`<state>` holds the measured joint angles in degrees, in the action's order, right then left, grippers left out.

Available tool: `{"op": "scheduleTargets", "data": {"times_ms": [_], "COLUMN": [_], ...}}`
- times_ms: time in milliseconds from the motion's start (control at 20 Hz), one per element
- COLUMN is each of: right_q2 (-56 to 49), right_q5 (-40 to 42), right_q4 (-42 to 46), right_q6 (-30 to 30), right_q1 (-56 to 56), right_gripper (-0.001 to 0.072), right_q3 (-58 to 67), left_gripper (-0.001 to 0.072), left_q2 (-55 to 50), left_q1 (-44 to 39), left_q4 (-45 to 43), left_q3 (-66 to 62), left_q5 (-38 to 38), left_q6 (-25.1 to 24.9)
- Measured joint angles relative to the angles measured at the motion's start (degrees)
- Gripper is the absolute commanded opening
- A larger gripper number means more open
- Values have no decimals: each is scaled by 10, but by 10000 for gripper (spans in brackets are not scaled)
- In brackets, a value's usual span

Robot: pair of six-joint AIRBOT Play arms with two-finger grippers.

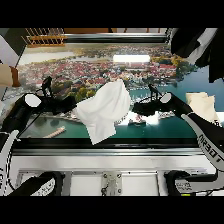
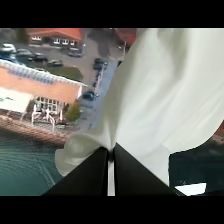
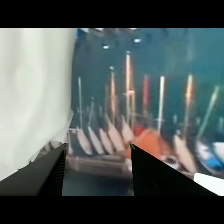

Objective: Fold the clothes and pants, and hang the long-sleeved shirts on hangers.

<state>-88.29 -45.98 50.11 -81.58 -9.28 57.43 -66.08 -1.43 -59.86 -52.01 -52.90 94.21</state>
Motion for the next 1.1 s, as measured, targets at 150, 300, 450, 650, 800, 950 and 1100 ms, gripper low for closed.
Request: {"op": "scheduleTargets", "data": {"times_ms": [150,300,450,650,800,950,1100], "right_q2": [-22,-40,-60,-68,-24,63,167], "right_q5": [42,66,77,76,36,-47,-117], "right_q4": [-26,-44,-49,-37,34,125,177], "right_q6": [1,2,2,9,17,21,22], "right_q1": [-36,-65,-89,-97,-77,-46,-28], "right_gripper": [428,428,131,8,8,8,8], "right_q3": [2,16,38,63,112,203,291], "left_gripper": [10,9,10,9,9,9,9], "left_q2": [5,7,7,9,27,74,138], "left_q1": [2,3,3,7,23,33,21], "left_q4": [-3,-4,-4,-6,-6,0,9], "left_q3": [0,0,0,-6,-59,-155,-255], "left_q5": [-2,2,4,3,-11,-36,-52], "left_q6": [0,0,0,0,2,2,2]}}
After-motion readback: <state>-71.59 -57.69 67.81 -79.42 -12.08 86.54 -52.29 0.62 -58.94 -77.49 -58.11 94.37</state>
